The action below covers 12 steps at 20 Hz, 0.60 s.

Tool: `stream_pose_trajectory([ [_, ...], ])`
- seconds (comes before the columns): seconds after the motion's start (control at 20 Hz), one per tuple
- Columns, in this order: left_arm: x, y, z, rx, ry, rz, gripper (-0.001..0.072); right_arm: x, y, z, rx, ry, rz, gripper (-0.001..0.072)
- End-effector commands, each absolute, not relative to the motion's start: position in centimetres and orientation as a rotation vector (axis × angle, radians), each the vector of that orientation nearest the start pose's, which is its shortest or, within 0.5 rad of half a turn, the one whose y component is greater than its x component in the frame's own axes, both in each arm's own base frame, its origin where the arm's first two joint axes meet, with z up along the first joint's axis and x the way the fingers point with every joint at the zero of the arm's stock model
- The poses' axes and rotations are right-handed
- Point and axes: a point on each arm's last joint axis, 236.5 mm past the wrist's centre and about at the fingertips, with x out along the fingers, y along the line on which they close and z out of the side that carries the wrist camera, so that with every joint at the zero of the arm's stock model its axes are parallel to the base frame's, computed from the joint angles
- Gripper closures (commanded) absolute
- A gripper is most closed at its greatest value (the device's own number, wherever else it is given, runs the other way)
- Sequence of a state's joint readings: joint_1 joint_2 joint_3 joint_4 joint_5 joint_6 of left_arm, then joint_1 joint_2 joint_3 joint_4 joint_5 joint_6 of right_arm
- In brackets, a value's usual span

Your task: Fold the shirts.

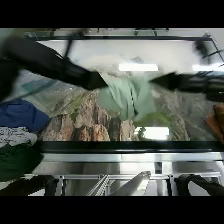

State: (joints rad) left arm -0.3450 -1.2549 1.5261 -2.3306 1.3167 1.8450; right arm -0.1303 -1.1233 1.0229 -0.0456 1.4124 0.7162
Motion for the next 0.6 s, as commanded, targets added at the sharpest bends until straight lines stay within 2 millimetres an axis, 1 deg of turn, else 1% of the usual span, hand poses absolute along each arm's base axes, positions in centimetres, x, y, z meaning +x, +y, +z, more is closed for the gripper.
stream_pose_trajectory([
  [0.0, 30.5, -22.9, 35.8, -0.115, 0.512, -0.922, 0.0685, 29.1, 15.2, 39.4, 0.45, -0.033, 1.078, 0.0695],
  [0.05, 30.0, -21.8, 38.6, -0.111, 0.424, -0.892, 0.0684, 28.4, 14.4, 41.4, 0.386, -0.112, 0.966, 0.0695],
  [0.1, 29.9, -21.0, 40.2, -0.112, 0.369, -0.868, 0.0684, 28.2, 13.5, 42.2, 0.312, -0.154, 0.858, 0.0695],
  [0.15, 30.1, -20.6, 40.6, -0.114, 0.356, -0.856, 0.0684, 28.3, 13.3, 41.8, 0.252, -0.15, 0.797, 0.0695],
  [0.2, 30.6, -20.7, 39.8, -0.114, 0.384, -0.858, 0.0683, 28.7, 13.4, 40.9, 0.236, -0.112, 0.777, 0.0695],
  [0.25, 31.4, -21.1, 37.8, -0.116, 0.453, -0.869, 0.0683, 29.4, 13.9, 39.6, 0.235, -0.06, 0.784, 0.0694],
  [0.3, 32.1, -21.9, 34.9, -0.118, 0.548, -0.891, 0.0684, 30.4, 14.6, 37.9, 0.245, 0.0, 0.805, 0.0694],
  [0.35, 32.7, -22.8, 31.8, -0.122, 0.644, -0.913, 0.0683, 31.7, 15.6, 36.1, 0.258, 0.06, 0.835, 0.0693],
  [0.4, 33.4, -23.8, 28.1, -0.135, 0.751, -0.93, 0.0683, 33.1, 16.6, 34.1, 0.272, 0.121, 0.86, 0.0693],
  [0.5, 34.5, -25.2, 20.7, -0.156, 0.937, -0.943, 0.0683, 36.3, 18.7, 28.7, 0.307, 0.274, 0.901, 0.0693],
  [0.55, 34.9, -25.4, 17.1, -0.168, 1.019, -0.938, 0.0683, 38.0, 19.5, 25.1, 0.336, 0.378, 0.902, 0.0688],
])
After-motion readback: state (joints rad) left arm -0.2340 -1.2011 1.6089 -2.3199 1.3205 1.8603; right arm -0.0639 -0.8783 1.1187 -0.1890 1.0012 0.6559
